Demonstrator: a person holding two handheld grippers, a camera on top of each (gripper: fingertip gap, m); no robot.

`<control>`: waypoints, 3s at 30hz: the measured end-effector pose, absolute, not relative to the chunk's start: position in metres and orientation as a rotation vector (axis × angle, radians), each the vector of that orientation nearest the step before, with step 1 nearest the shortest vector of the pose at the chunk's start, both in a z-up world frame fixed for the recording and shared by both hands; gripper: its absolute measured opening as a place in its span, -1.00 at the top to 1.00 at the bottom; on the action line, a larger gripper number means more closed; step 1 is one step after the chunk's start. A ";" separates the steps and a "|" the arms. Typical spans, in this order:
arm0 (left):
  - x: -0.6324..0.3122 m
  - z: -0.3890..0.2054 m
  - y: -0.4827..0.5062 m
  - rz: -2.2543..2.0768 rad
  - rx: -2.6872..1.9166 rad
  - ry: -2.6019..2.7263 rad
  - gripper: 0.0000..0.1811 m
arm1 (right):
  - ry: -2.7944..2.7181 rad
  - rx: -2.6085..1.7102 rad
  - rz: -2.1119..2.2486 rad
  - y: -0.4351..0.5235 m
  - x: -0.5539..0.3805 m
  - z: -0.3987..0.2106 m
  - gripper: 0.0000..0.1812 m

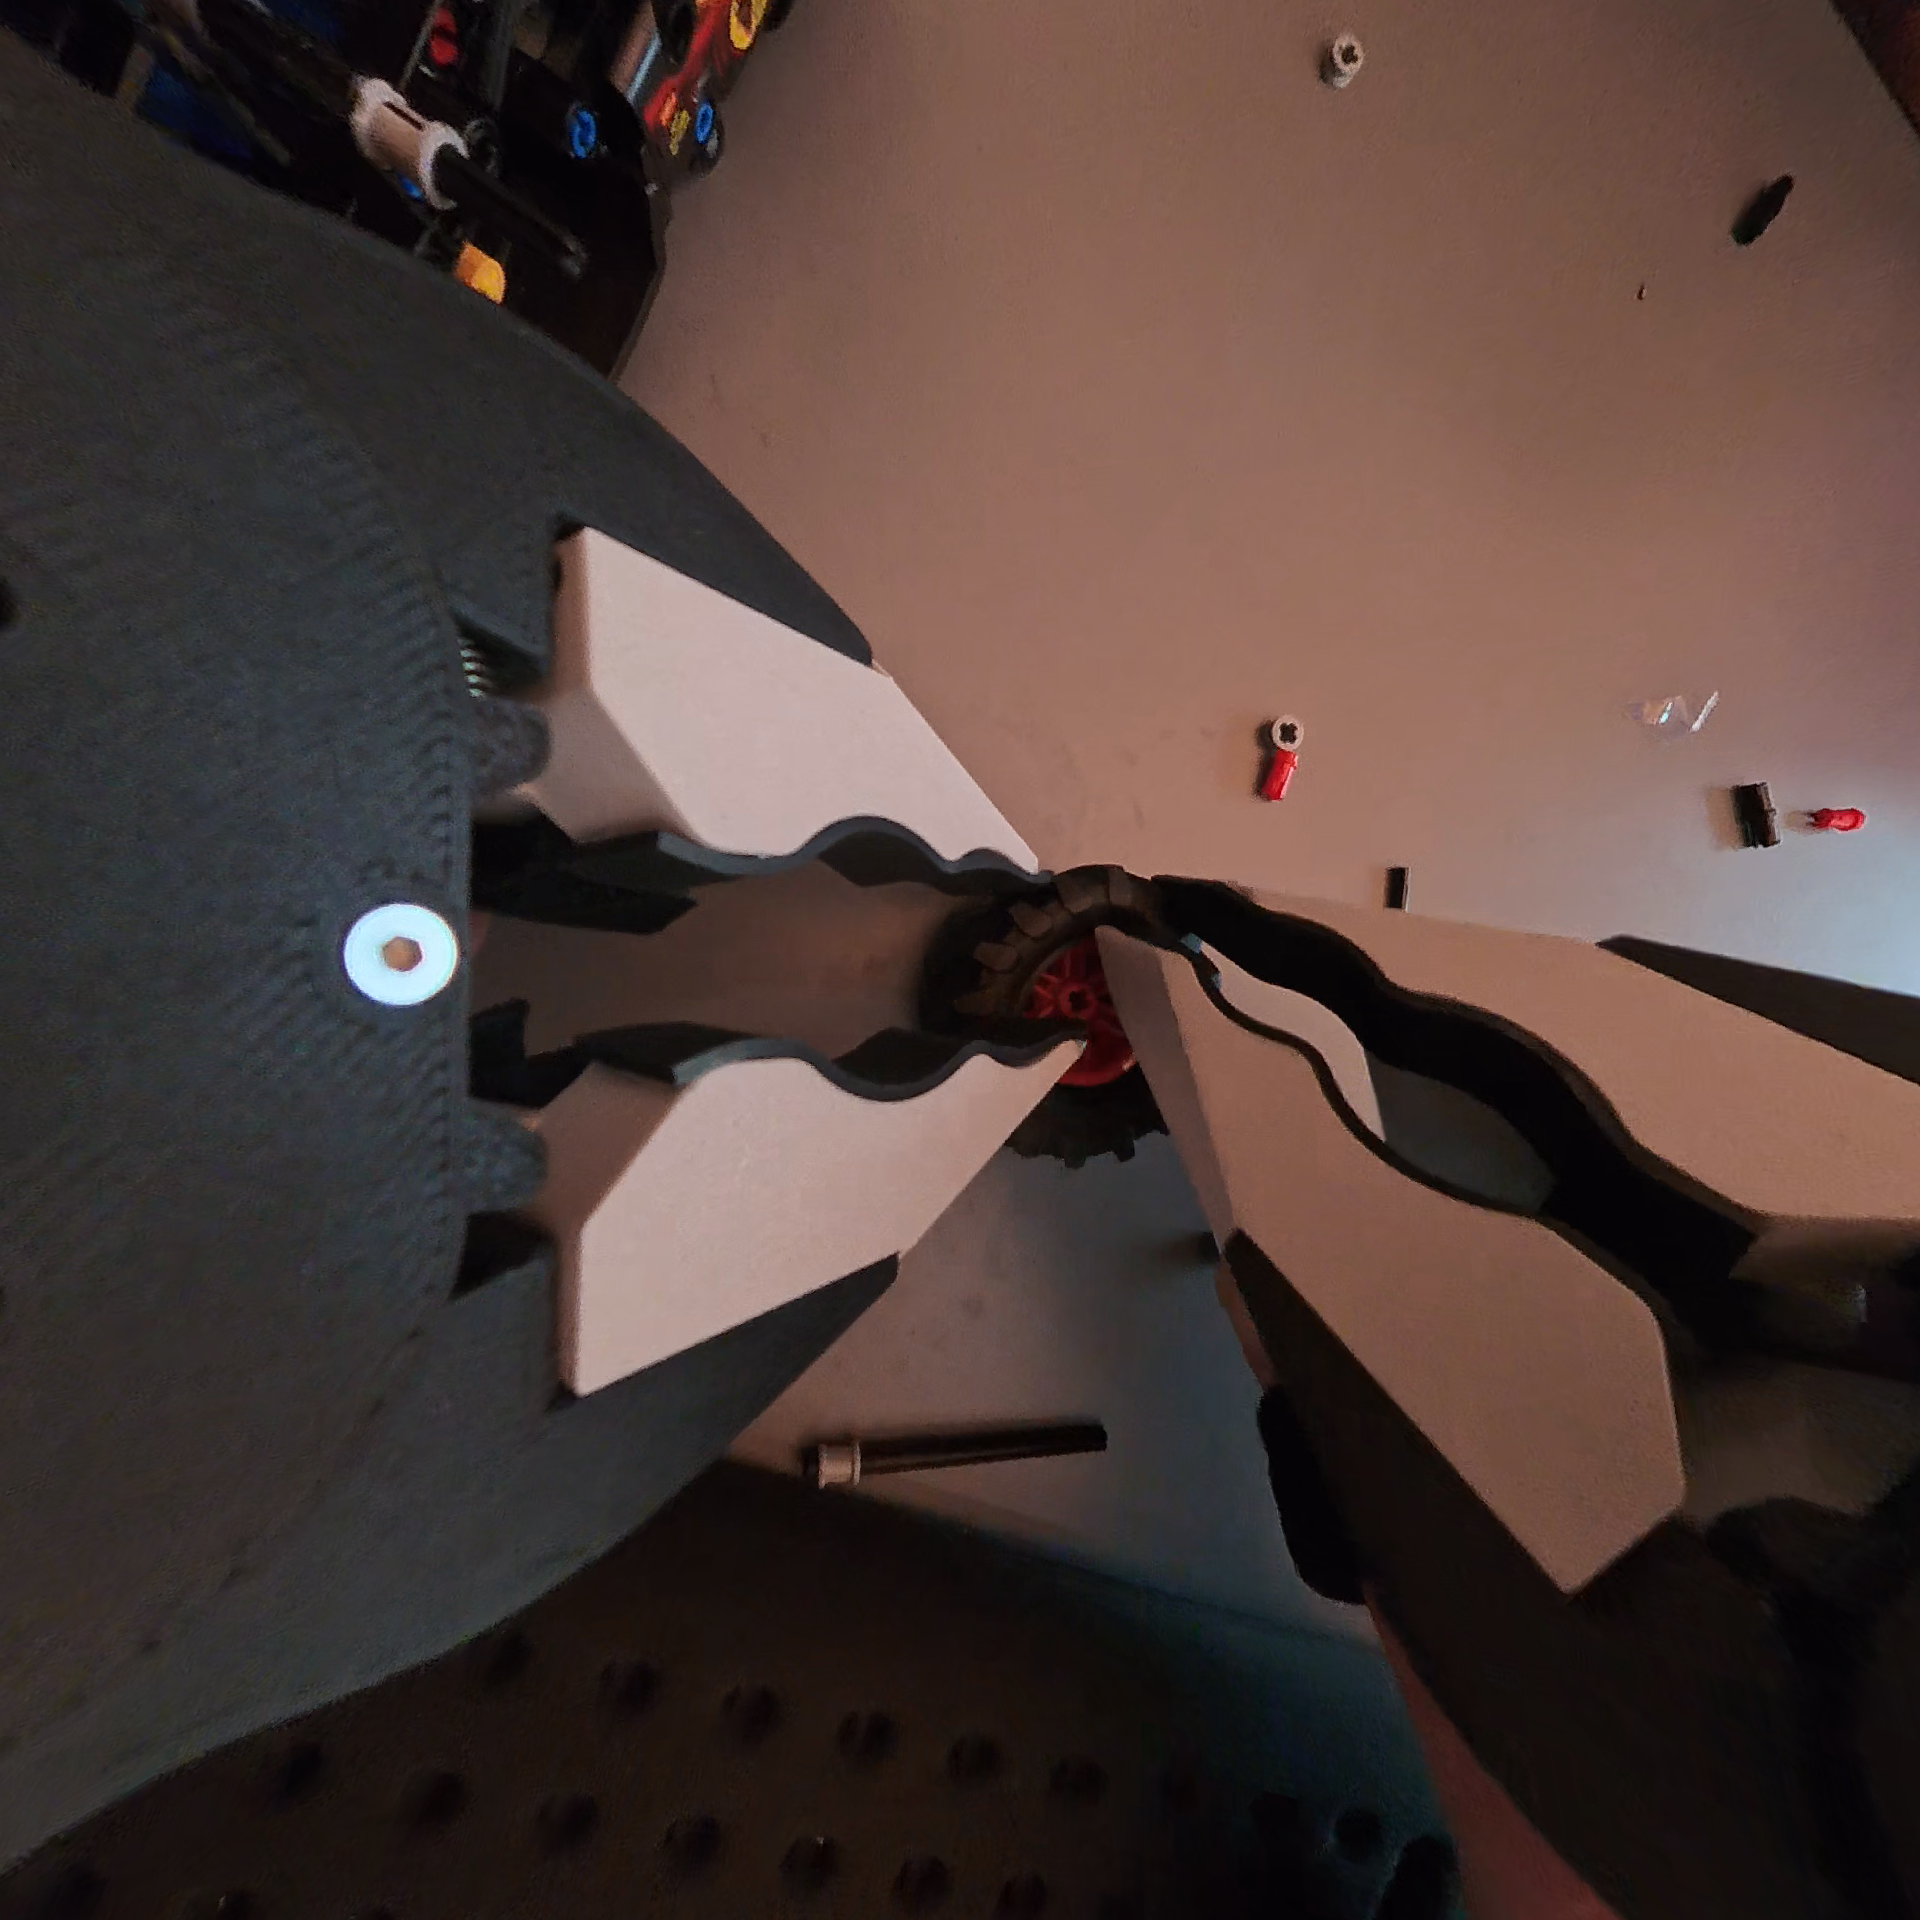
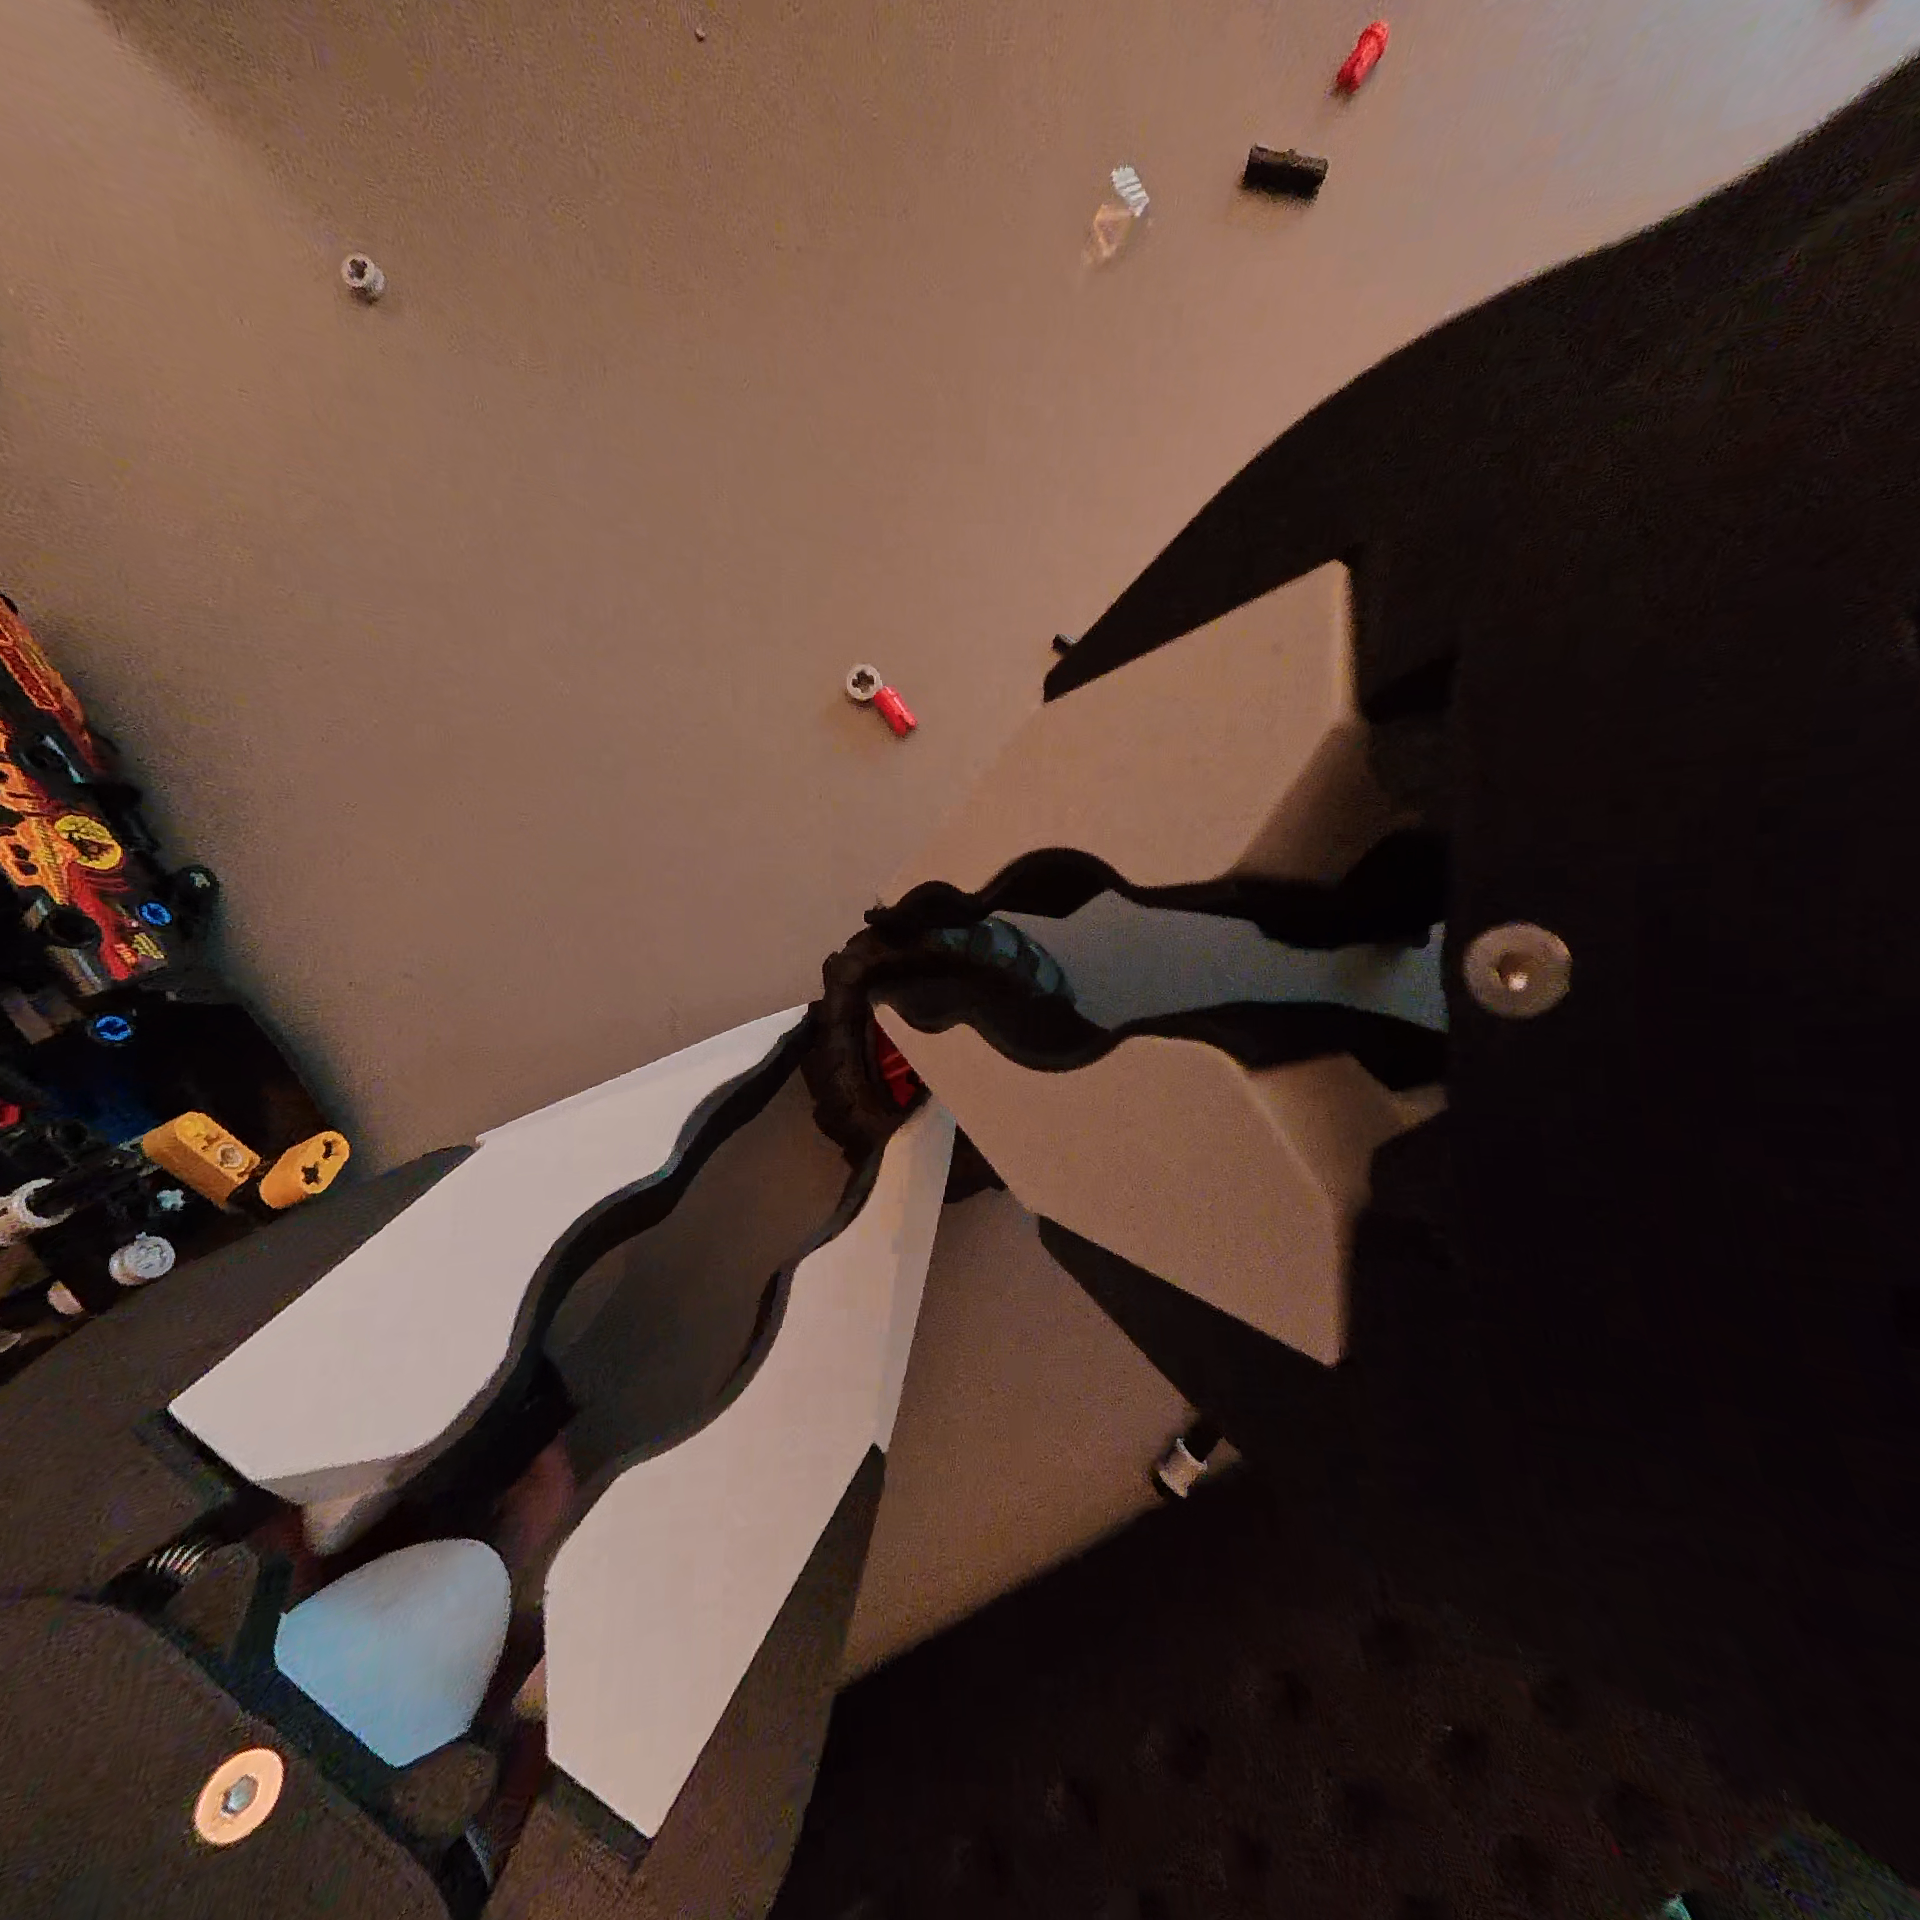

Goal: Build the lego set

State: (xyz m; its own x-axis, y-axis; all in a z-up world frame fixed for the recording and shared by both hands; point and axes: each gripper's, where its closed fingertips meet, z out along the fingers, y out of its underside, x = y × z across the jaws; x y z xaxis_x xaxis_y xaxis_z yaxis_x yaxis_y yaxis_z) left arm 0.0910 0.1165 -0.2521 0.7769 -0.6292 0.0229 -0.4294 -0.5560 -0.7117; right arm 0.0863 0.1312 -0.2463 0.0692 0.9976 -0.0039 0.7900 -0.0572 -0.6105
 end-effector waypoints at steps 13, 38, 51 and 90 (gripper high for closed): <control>0.078 -0.241 0.116 -0.302 -2.239 0.713 0.85 | -1.784 -1.853 0.512 0.133 0.086 -0.248 0.91; 0.072 -0.251 0.124 -0.215 -2.276 0.559 0.86 | -1.633 -1.903 0.772 0.133 0.080 -0.246 0.89; 0.076 -0.251 0.125 -0.100 -2.261 0.635 0.86 | -1.651 -1.872 0.631 0.133 0.091 -0.243 0.92; 0.078 -0.250 0.143 -0.184 -2.314 0.592 0.85 | -1.611 -1.748 0.728 0.147 0.095 -0.248 0.92</control>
State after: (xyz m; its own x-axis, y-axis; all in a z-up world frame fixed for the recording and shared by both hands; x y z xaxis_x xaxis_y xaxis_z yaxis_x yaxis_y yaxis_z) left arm 0.0784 0.1427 -0.2504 0.8838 -0.4662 -0.0389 -0.3618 -0.6285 -0.6886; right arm 0.0949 0.1466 -0.2480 0.0934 0.9953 0.0264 0.6383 -0.0395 -0.7688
